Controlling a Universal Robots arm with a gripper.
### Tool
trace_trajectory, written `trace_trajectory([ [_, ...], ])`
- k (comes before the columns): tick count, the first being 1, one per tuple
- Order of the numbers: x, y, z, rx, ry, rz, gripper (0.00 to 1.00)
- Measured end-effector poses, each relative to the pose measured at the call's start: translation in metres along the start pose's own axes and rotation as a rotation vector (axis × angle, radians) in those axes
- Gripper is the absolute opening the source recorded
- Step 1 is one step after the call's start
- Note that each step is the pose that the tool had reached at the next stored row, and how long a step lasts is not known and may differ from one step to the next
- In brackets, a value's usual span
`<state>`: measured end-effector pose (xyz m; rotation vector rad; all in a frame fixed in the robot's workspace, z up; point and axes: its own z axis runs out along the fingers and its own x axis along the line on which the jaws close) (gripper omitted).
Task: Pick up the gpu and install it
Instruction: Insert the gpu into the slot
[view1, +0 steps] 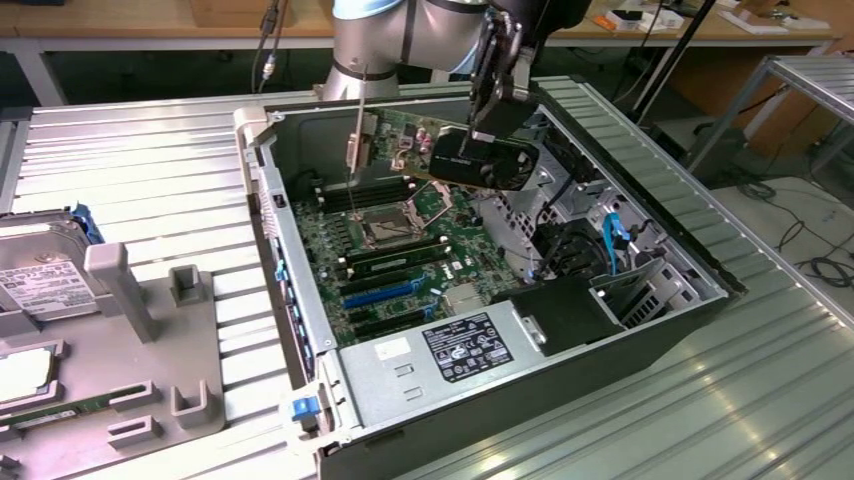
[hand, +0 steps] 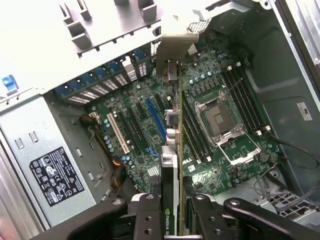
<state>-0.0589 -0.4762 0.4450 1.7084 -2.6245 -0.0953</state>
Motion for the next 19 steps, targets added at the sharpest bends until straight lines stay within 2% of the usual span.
trace_trajectory([
  [3,0.0000,0.0000,0.0000,-0.0016,0.0034,-0.062,0.27],
  [13,0.0000,0.0000,0.0000,-0.0054,0.0115,-0.207,0.27],
  [15,0.0000,0.0000,0.0000,-0.0070,0.0151,-0.270,0.27],
  [19,0.0000,0.0000,0.0000,-0.0089,0.0190,-0.341,0.27],
])
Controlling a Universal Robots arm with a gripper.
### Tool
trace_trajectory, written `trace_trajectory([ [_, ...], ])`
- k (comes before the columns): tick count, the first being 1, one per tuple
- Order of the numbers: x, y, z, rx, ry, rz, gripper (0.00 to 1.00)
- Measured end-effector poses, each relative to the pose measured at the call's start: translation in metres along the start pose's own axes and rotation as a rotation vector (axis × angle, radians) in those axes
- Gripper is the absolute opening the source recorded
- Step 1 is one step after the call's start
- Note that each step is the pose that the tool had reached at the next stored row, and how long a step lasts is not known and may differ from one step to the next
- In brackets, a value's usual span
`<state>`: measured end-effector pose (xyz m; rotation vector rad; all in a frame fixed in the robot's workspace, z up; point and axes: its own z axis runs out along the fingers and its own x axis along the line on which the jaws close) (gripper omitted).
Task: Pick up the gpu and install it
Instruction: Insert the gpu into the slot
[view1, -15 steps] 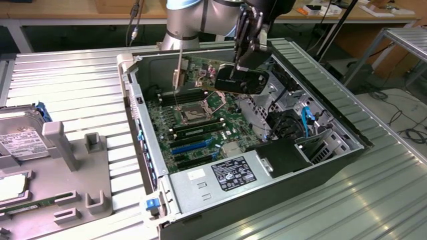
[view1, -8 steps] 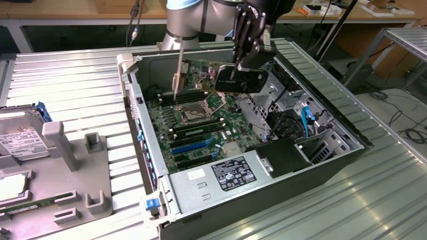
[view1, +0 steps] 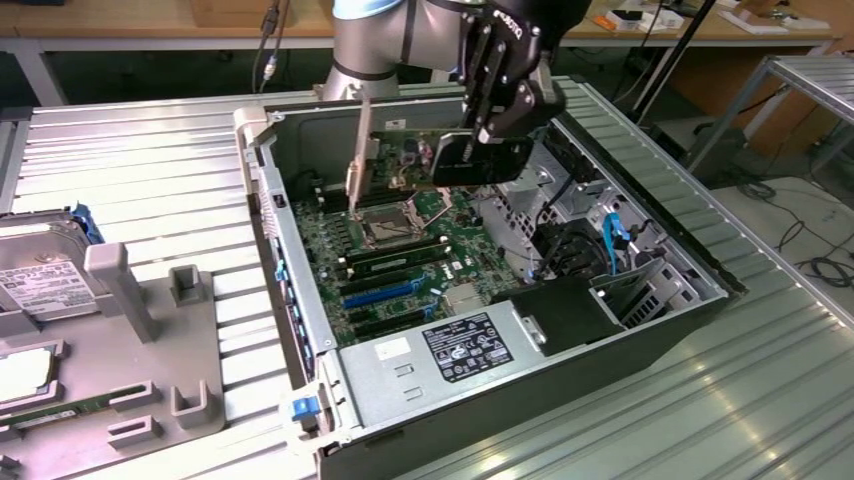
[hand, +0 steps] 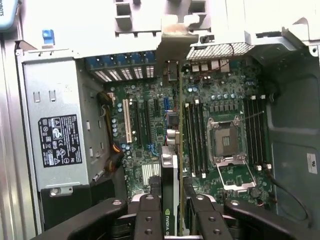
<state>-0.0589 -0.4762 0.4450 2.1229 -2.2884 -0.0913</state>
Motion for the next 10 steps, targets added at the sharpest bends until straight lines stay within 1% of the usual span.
trace_trajectory([
  [2,0.0000,0.0000,0.0000,-0.0008,0.0017,-0.031,0.27],
  [3,0.0000,0.0000,0.0000,-0.0015,0.0033,-0.060,0.27],
  [5,0.0000,0.0000,0.0000,-0.0025,0.0054,-0.098,0.27],
  [7,0.0000,0.0000,0.0000,-0.0038,0.0082,-0.147,0.27],
  [8,0.0000,0.0000,0.0000,-0.0050,0.0107,-0.192,0.27],
  [9,0.0000,0.0000,0.0000,-0.0058,0.0123,-0.221,0.27],
  [10,0.0000,0.0000,0.0000,-0.0061,0.0129,-0.233,0.27],
])
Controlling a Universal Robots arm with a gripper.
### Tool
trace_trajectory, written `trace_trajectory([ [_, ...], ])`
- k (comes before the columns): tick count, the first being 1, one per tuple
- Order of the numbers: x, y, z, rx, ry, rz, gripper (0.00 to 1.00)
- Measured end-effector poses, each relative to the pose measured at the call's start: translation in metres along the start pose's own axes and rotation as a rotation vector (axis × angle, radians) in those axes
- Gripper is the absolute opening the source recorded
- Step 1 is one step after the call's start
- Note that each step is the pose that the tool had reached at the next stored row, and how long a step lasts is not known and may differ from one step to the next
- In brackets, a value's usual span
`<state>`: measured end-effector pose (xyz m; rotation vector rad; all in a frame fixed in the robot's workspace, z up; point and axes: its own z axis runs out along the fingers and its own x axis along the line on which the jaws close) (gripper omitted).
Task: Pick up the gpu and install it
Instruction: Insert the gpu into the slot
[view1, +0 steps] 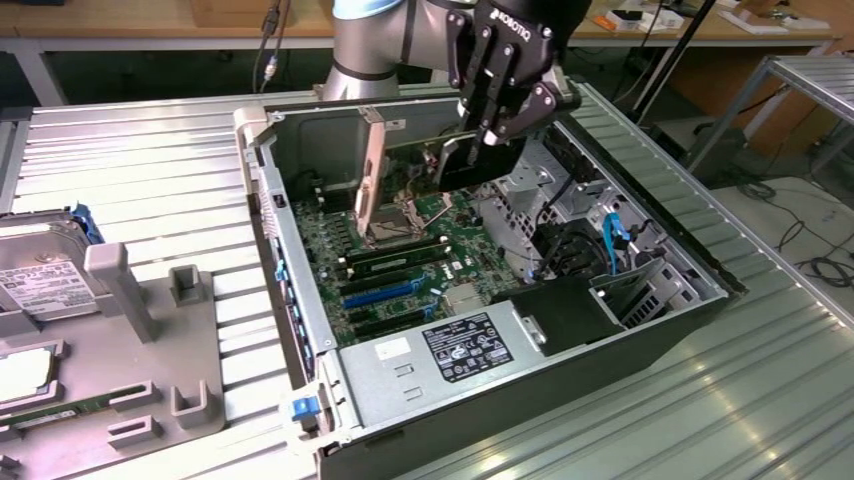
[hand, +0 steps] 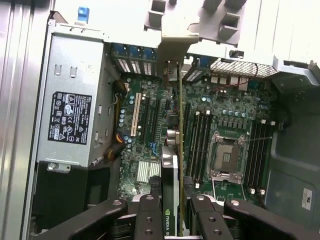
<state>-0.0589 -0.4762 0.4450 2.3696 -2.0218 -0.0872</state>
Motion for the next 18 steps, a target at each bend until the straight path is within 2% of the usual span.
trace_trajectory([
  [3,0.0000,0.0000,0.0000,0.0000,0.0002,-0.003,0.27],
  [6,-0.0002,-0.0001,0.0010,0.0019,-0.0027,0.049,0.27],
  [11,-0.0006,0.0014,0.0055,0.0119,-0.0037,0.091,0.27],
  [18,-0.0009,0.0031,0.0067,0.0139,-0.0047,0.112,0.27],
])
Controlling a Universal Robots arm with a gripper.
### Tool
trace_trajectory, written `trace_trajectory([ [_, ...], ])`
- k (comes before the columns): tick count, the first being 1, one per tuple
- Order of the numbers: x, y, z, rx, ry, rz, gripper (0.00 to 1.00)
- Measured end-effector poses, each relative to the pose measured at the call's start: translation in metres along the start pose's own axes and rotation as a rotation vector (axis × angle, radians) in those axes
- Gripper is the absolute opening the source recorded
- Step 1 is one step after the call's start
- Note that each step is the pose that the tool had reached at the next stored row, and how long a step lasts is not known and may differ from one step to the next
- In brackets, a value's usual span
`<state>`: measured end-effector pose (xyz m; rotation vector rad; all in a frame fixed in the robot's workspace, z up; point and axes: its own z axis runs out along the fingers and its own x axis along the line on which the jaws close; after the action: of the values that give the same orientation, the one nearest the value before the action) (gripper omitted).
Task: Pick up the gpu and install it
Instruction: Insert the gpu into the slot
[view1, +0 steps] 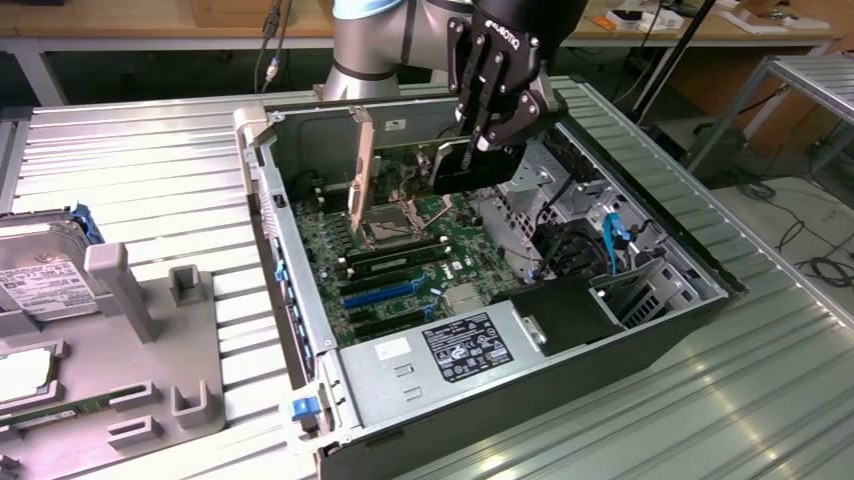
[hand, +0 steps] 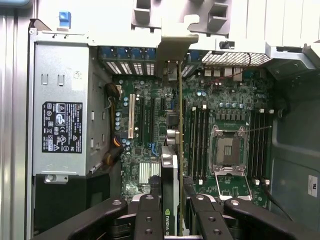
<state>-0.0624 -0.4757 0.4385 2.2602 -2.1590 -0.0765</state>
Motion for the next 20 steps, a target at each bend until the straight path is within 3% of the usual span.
trace_trajectory([
  [4,0.0000,0.0000,0.0003,0.0003,-0.0001,0.000,0.27],
  [20,0.0001,-0.0001,0.0057,0.0113,0.0005,0.000,0.27],
])
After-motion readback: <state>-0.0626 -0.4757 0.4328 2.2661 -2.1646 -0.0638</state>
